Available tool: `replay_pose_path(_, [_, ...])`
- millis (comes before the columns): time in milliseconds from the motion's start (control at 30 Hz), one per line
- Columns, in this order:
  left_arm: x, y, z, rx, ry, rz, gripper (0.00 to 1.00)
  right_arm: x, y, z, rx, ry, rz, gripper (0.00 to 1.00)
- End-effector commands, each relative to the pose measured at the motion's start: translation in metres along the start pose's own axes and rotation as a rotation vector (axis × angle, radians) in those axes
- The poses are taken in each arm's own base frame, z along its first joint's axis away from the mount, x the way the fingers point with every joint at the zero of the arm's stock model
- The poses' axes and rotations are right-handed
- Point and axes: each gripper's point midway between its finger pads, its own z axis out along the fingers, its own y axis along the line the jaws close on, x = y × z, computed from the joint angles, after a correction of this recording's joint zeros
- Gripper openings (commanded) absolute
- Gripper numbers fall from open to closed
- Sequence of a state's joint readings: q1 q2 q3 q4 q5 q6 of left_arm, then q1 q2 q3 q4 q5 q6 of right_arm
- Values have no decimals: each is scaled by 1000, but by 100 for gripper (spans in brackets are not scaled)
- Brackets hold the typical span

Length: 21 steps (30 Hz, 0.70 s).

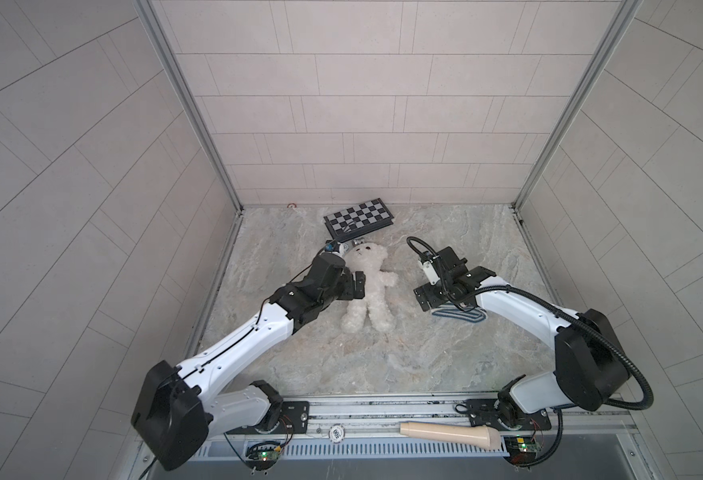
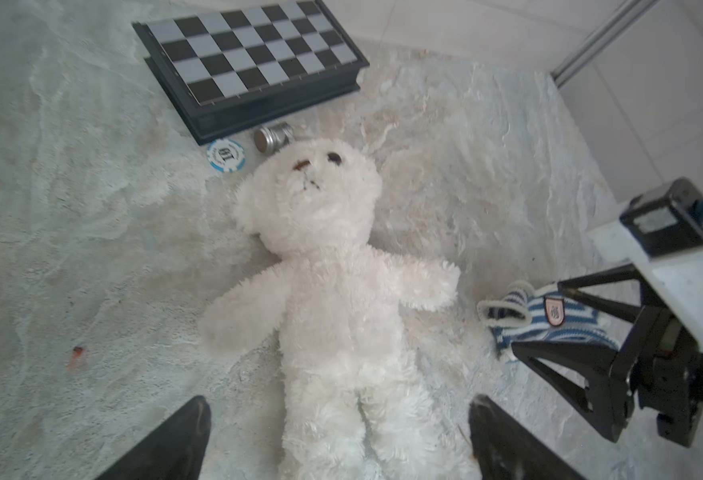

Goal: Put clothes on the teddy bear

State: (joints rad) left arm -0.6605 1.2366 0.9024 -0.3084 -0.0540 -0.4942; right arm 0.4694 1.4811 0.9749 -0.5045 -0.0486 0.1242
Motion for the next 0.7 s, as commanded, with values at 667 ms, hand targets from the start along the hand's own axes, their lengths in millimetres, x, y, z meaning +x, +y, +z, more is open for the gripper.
replay_pose_path(667, [110, -11, 83, -147, 361, 244, 85, 23, -8, 0, 1, -11, 168, 96])
